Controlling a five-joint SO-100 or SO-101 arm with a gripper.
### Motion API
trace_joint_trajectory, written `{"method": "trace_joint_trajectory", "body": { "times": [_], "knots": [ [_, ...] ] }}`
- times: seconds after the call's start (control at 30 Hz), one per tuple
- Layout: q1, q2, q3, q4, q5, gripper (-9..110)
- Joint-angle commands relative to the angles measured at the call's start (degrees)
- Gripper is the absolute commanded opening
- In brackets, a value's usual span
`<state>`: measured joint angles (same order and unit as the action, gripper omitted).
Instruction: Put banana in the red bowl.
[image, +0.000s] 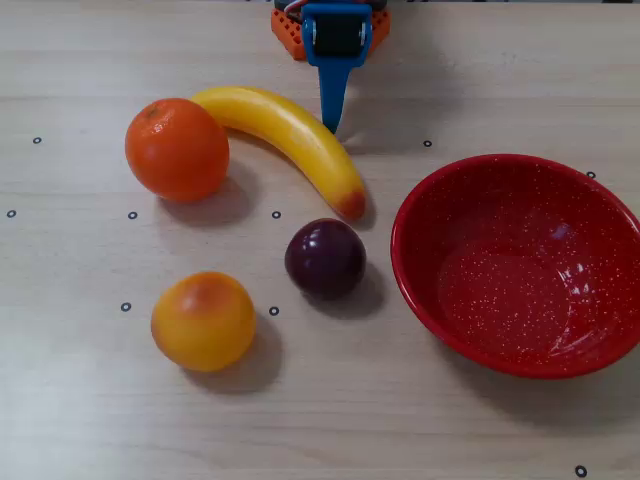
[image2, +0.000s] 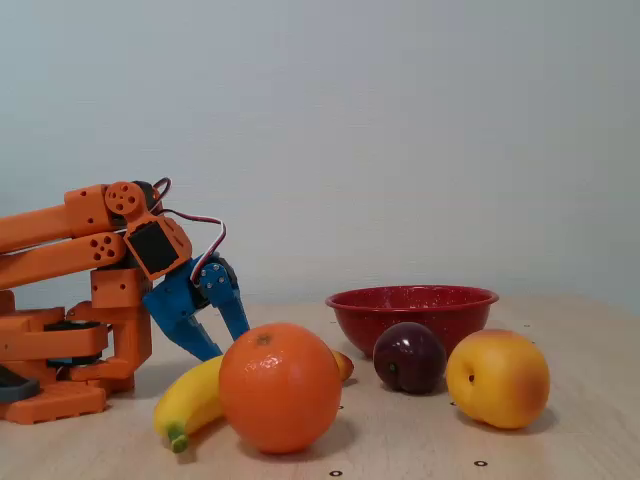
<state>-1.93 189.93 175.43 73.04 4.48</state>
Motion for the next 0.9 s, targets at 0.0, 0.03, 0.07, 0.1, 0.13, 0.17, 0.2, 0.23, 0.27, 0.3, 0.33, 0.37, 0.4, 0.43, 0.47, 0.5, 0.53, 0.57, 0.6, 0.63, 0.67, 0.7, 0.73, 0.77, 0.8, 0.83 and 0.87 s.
{"method": "trace_joint_trajectory", "body": {
  "times": [0.0, 0.03, 0.07, 0.1, 0.13, 0.17, 0.2, 0.23, 0.27, 0.3, 0.33, 0.37, 0.4, 0.43, 0.47, 0.5, 0.53, 0.57, 0.6, 0.63, 0.67, 0.7, 0.73, 0.77, 0.8, 0.83, 0.87],
  "knots": [
    [-0.1, 0.9, -0.3, 3.0, 0.5, 0],
    [-0.1, 0.9, -0.3, 3.0, 0.5, 0],
    [-0.1, 0.9, -0.3, 3.0, 0.4, 0],
    [-0.1, 0.9, -0.3, 3.0, 0.4, 0],
    [-0.1, 0.9, -0.3, 3.0, 0.4, 0],
    [-0.1, 0.9, -0.3, 3.0, 0.4, 0],
    [-0.1, 0.9, -0.3, 3.0, 0.4, 0],
    [-0.1, 0.9, -0.3, 3.0, 0.4, 0],
    [-0.1, 0.9, -0.3, 3.0, 0.4, 0],
    [-0.1, 0.9, -0.3, 3.0, 0.4, 0],
    [-0.1, 0.9, -0.3, 3.0, 0.4, 0],
    [-0.1, 0.9, -0.3, 3.0, 0.2, 0],
    [-0.1, 1.0, -0.3, 3.0, 0.2, 0],
    [-0.1, 1.0, -0.3, 3.0, 0.2, 0],
    [-0.1, 1.0, -0.3, 3.0, 0.2, 0],
    [-0.1, 1.0, -0.3, 3.0, 0.2, 0],
    [-0.1, 1.0, -0.3, 3.0, 0.2, 0],
    [-0.2, 1.0, -0.3, 3.0, 0.1, 1],
    [-0.2, 1.0, -0.3, 3.0, 0.2, 0],
    [-0.2, 1.0, -0.3, 3.0, 0.2, 0],
    [-0.2, 1.0, -0.3, 3.0, 0.2, 0],
    [-0.2, 1.0, -0.3, 3.0, 0.2, 0],
    [-0.2, 1.0, -0.3, 3.0, 0.2, 0],
    [-0.2, 1.0, -0.3, 3.0, 0.2, 0],
    [-0.2, 1.0, -0.3, 3.0, 0.2, 0],
    [-0.2, 1.0, -0.3, 3.0, 0.2, 0],
    [-0.2, 1.0, -0.3, 3.0, 0.0, 0]
  ]
}}
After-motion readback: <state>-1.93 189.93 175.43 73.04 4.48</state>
